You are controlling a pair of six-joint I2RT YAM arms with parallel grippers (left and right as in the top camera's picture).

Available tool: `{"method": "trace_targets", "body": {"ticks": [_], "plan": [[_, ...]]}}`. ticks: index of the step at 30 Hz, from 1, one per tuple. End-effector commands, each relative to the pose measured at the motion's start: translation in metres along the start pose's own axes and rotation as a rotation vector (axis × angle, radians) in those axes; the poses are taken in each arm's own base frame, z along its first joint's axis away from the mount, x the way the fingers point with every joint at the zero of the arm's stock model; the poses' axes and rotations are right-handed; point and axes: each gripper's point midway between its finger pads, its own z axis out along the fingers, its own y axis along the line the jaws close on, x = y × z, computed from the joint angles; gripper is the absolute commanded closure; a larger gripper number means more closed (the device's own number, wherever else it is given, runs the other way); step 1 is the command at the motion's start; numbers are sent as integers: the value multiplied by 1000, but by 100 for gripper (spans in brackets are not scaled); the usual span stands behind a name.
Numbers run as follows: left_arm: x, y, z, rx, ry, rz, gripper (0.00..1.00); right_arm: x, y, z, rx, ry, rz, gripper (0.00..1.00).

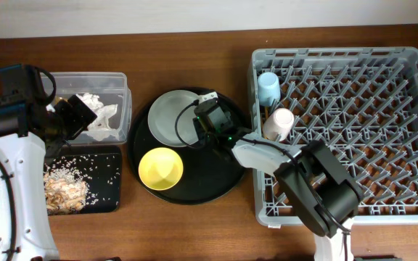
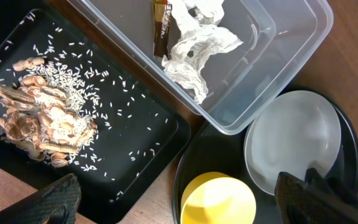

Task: Sort waste into correct bins and load items into the dishwasher rack
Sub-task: 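Grasp the white plate edge on the round tray with the right gripper, then stand the white plate upright in the rack's back row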

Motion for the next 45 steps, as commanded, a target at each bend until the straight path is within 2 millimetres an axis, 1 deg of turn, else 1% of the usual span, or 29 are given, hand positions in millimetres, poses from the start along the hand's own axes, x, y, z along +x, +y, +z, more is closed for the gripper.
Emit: {"method": "trace_targets", "body": {"ticks": [1,3,4,5,6,7,10,11,12,14,16,17,19,20,21,22,23,24,25,26,27,30,31,32,35,39,41,42,45], "plan": [[-2,-1,-7,13,-19,0,1,19,-9,10,9,67,10,47],[-2,-1,-7,13,-19,0,1,30,-10,9,13,110,0,47],[-2,-1,-7,13,-19,0,1,38,-10,7,10,145,-8,51],[-2,-1,-7,13,-19,0,1,42,-9,5,2,166,-10,60],[-2,-1,-7,13,-19,0,1,42,-10,2,1,175,-11,65],[-2,-1,-7,13,-19,0,1,38,-10,-1,-1,168,-10,73],[-2,-1,-7,13,-19,0,1,8,-9,-26,-14,105,3,85],[-2,-1,-7,13,-19,0,1,-8,-10,-43,-20,75,10,92],[-2,-1,-7,13,-19,0,1,-22,-13,-58,-19,46,16,95],[-2,-1,-7,13,-19,0,1,-48,-24,-87,7,-20,34,96],[-2,-1,-7,13,-19,0,1,-77,-48,-124,68,-104,65,96],[-2,-1,-7,13,-19,0,1,-95,-67,-153,120,-166,85,96],[-2,-1,-7,13,-19,0,1,-114,-88,-186,165,-240,104,96],[-2,-1,-7,13,-19,0,1,-128,-105,-214,221,-298,49,96],[-2,-1,-7,13,-19,0,1,-136,-128,-238,330,-339,15,96],[-2,-1,-7,13,-19,0,1,-141,-151,-261,462,-364,-7,96],[-2,-1,-7,13,-19,0,1,-141,-183,-294,671,-370,-30,96],[-2,-1,-7,13,-19,0,1,-137,-210,-322,855,-345,-45,96],[-2,-1,-7,13,-19,0,1,-132,-228,-336,970,-308,-51,96],[-2,-1,-7,13,-19,0,1,-123,-245,-343,1059,-261,-41,96],[-2,-1,-7,13,-19,0,1,-117,-256,-340,1088,-222,-42,96],[-2,-1,-7,13,-19,0,1,-98,-289,-315,1163,-87,-49,96],[-2,-1,-7,13,-19,0,1,-87,-305,-300,1192,-18,-54,96],[-2,-1,-7,13,-19,0,1,-81,-311,-290,1200,20,-62,96],[-2,-1,-7,13,-19,0,1,-72,-312,-264,1185,75,-96,96],[-2,-1,-7,13,-19,0,1,-56,-310,-221,1131,154,-150,96],[-2,-1,-7,13,-19,0,1,-50,-310,-208,1118,179,-165,96],[-2,-1,-7,13,-19,0,1,-47,-306,-193,1070,185,-175,96],[-2,-1,-7,13,-19,0,1,-49,-298,-178,981,160,-172,90]]}}
